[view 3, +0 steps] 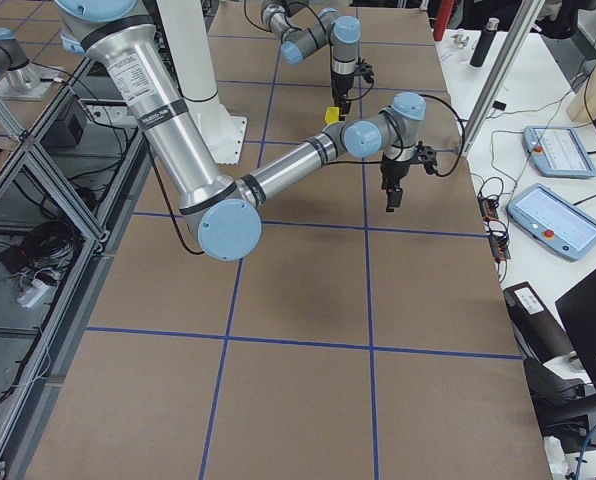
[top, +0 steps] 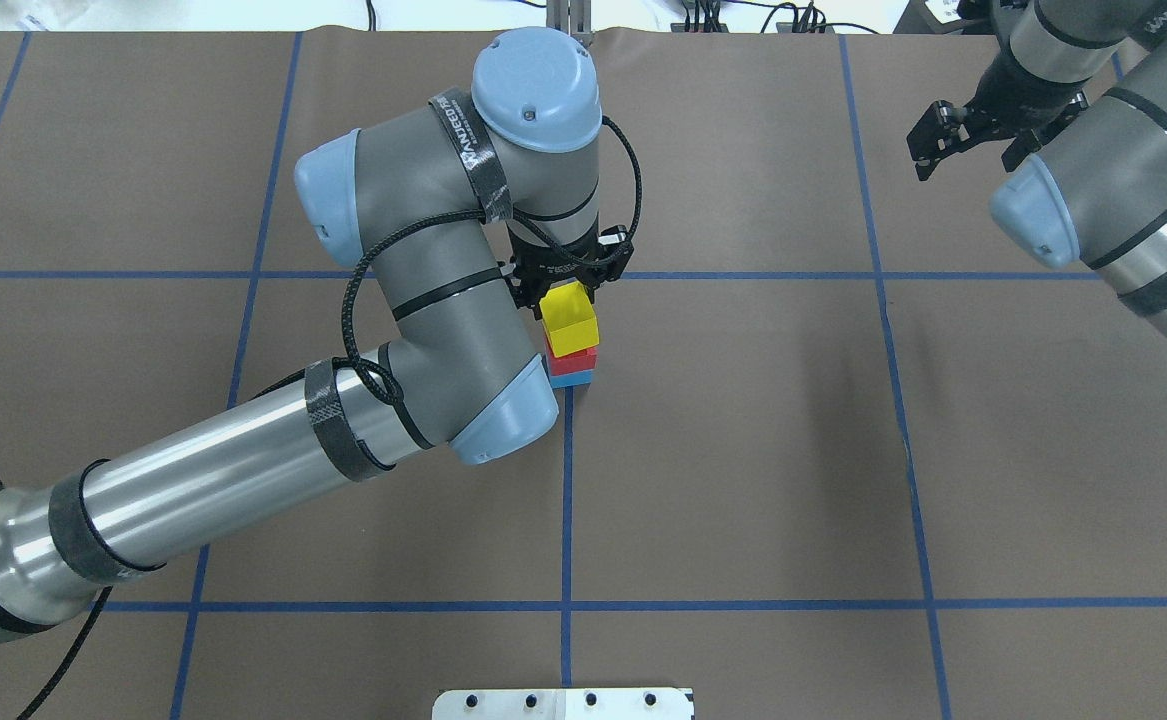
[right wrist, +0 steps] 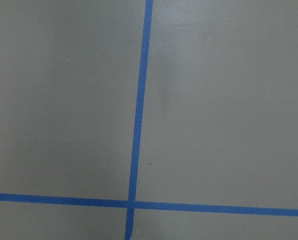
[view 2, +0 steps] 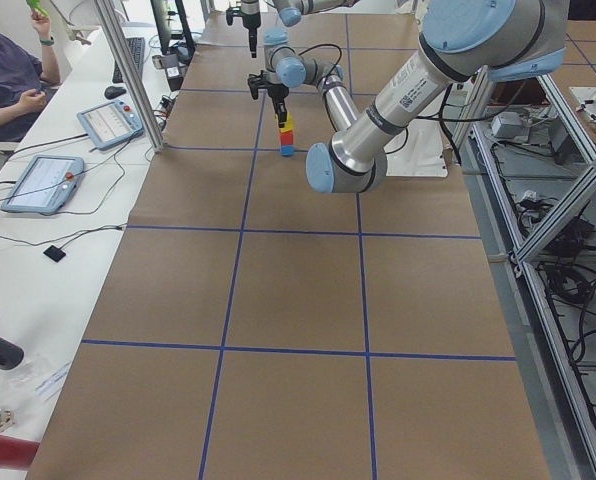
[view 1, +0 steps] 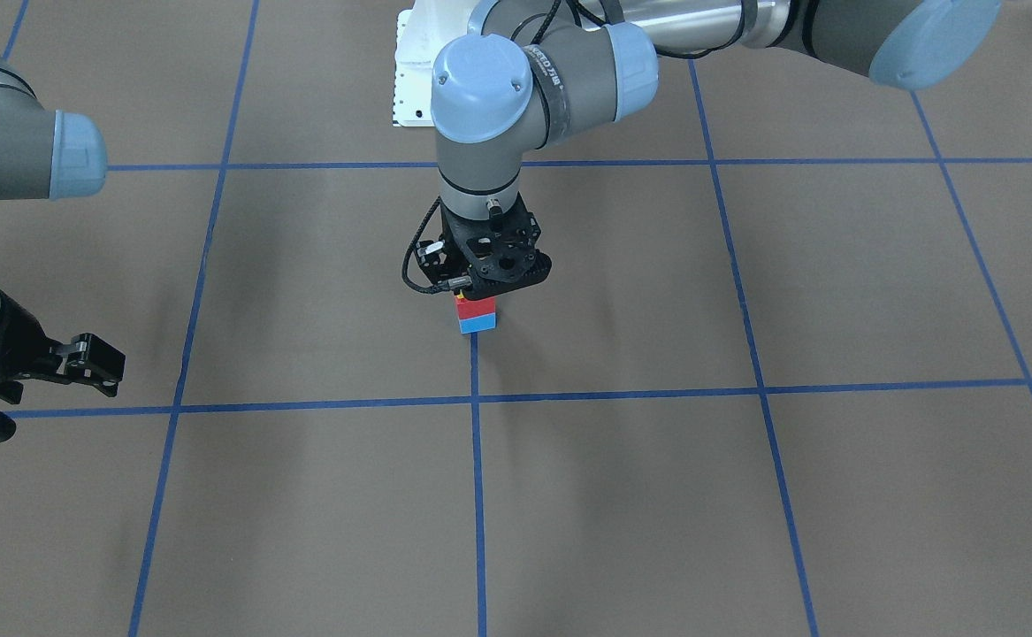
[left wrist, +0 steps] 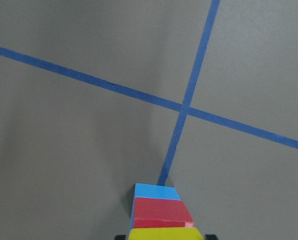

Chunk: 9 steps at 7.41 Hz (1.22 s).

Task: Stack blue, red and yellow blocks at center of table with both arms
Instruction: 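Lower the yellow cube onto the red cube and open the left gripper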

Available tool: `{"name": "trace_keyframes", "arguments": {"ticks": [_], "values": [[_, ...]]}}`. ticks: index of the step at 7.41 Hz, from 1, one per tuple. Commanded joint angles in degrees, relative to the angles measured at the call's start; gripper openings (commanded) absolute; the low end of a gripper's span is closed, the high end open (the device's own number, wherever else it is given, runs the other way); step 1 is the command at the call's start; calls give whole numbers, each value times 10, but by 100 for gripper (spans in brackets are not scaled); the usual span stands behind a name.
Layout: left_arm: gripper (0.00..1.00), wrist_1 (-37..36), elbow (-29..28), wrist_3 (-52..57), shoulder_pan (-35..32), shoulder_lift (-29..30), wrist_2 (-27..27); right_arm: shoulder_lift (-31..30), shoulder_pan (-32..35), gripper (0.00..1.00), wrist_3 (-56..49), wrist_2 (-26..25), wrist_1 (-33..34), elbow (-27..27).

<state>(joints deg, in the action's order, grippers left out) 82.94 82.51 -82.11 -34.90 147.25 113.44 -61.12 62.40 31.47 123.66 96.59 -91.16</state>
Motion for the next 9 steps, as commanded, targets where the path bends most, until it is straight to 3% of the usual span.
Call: {"name": "trace_keyframes", "arguments": {"ticks": [1, 2, 3, 4, 5, 6, 9], "values": [[0, 0, 0, -1, 5, 1, -5, 0, 0, 99, 0, -1, 0, 0], [0, 0, 0, -2, 5, 1, -5, 0, 0, 100, 0, 0, 0, 0], [22, 9, 0, -2, 5, 0, -5, 0, 0, 99, 0, 0, 0, 0], [56, 14, -1, 0, 6, 0, -5, 0, 0, 100, 0, 0, 0, 0], [84, 14, 0, 0, 6, 0, -5, 0, 0, 99, 0, -1, 0, 0], [99, 14, 0, 1, 5, -2, -17, 0, 0, 99, 0, 0, 0, 0], [100, 13, 7, 1, 4, -14, -18, 1, 0, 99, 1, 0, 0, -1]]}}
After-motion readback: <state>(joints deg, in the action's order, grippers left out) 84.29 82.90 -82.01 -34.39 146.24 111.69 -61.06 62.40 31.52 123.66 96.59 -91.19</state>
